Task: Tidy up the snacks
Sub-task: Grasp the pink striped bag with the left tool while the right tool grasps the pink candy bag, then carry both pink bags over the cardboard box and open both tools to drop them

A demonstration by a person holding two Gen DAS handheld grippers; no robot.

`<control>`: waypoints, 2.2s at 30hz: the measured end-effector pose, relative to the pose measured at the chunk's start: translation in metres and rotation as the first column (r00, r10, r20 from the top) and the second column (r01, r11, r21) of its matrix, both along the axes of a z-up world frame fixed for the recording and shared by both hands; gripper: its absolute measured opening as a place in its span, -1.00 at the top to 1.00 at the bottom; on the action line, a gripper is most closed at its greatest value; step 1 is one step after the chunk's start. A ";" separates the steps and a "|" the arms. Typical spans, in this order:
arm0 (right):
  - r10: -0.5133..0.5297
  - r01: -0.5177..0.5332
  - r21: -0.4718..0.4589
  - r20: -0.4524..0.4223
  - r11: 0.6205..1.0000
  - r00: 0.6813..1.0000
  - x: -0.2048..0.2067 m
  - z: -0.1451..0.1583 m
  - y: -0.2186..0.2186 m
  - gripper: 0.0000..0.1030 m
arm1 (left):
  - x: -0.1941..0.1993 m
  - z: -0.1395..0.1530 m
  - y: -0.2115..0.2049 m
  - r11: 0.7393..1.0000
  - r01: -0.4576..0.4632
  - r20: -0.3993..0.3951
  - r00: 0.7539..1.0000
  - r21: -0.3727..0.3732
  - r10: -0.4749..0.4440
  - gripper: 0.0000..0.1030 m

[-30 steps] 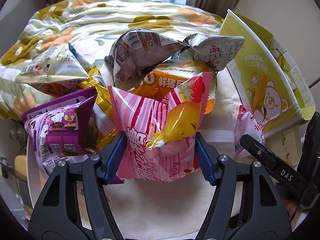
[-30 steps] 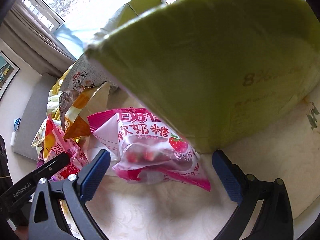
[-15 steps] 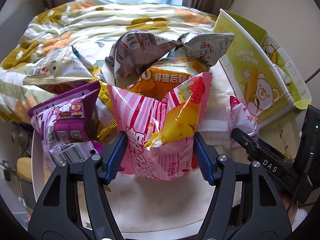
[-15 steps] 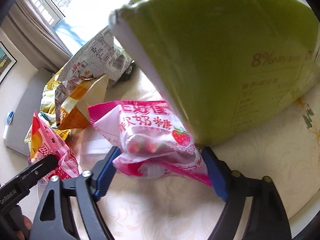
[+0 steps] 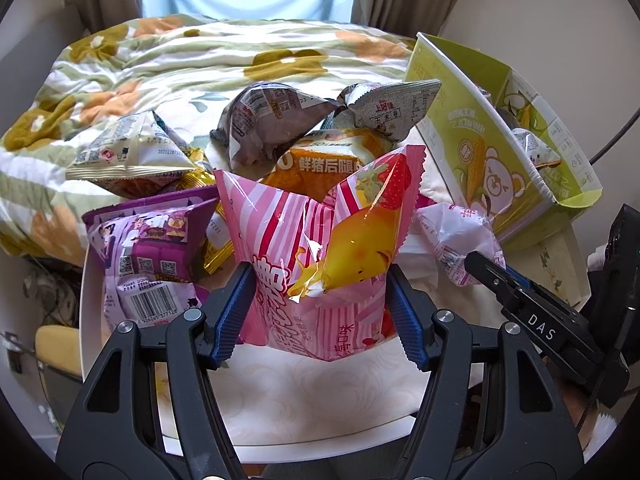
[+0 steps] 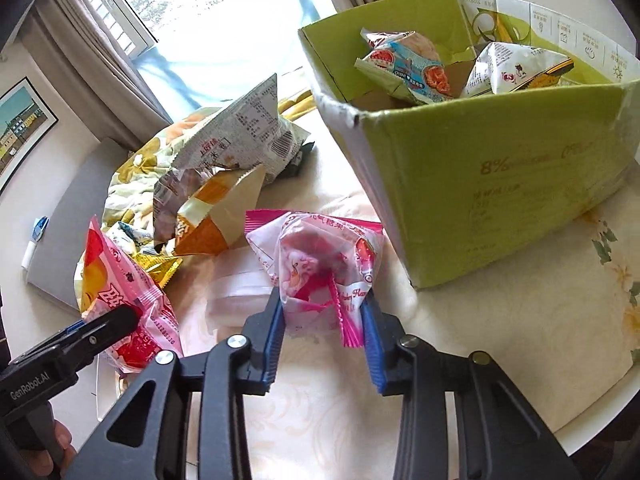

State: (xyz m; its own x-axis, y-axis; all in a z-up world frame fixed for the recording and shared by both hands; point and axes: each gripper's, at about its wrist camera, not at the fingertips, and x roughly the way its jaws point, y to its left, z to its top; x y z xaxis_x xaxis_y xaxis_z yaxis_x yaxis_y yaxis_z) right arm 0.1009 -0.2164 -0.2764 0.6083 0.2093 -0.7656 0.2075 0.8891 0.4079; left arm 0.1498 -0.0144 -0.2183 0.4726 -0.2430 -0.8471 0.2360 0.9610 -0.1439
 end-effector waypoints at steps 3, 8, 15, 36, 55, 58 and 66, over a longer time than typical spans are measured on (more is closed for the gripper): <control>-0.002 0.002 -0.005 0.016 1.000 1.000 -0.006 0.008 0.000 0.41 | -0.004 0.006 0.002 1.000 0.008 0.008 1.000 -0.007 -0.008 -0.21; -0.006 0.007 -0.014 0.041 1.000 0.999 -0.014 0.022 0.003 0.48 | -0.010 0.015 0.002 1.000 0.025 0.025 0.999 -0.017 -0.024 -0.21; 0.012 -0.009 -0.036 0.086 0.999 0.996 -0.023 0.046 0.010 0.54 | -0.018 0.037 -0.001 0.998 0.053 0.067 0.997 -0.037 -0.050 -0.21; 0.061 -0.042 -0.068 0.303 0.997 0.951 -0.012 0.195 -0.048 0.55 | 0.012 0.160 -0.065 0.992 0.087 0.243 0.968 -0.089 -0.063 -0.21; 0.119 -0.102 -0.104 0.169 0.989 0.978 0.018 0.161 -0.222 0.55 | 0.079 0.097 -0.264 0.995 0.042 0.083 0.996 -0.089 -0.034 -1.00; 0.136 -0.125 -0.083 0.148 0.989 0.980 0.019 0.151 -0.232 0.55 | 0.074 0.096 -0.258 0.997 0.013 0.081 0.997 -0.074 -0.007 -1.00; 0.192 -0.187 -0.052 0.124 0.981 0.973 0.025 0.141 -0.225 0.55 | 0.050 0.090 -0.212 0.996 -0.054 0.040 0.998 -0.072 0.057 -1.00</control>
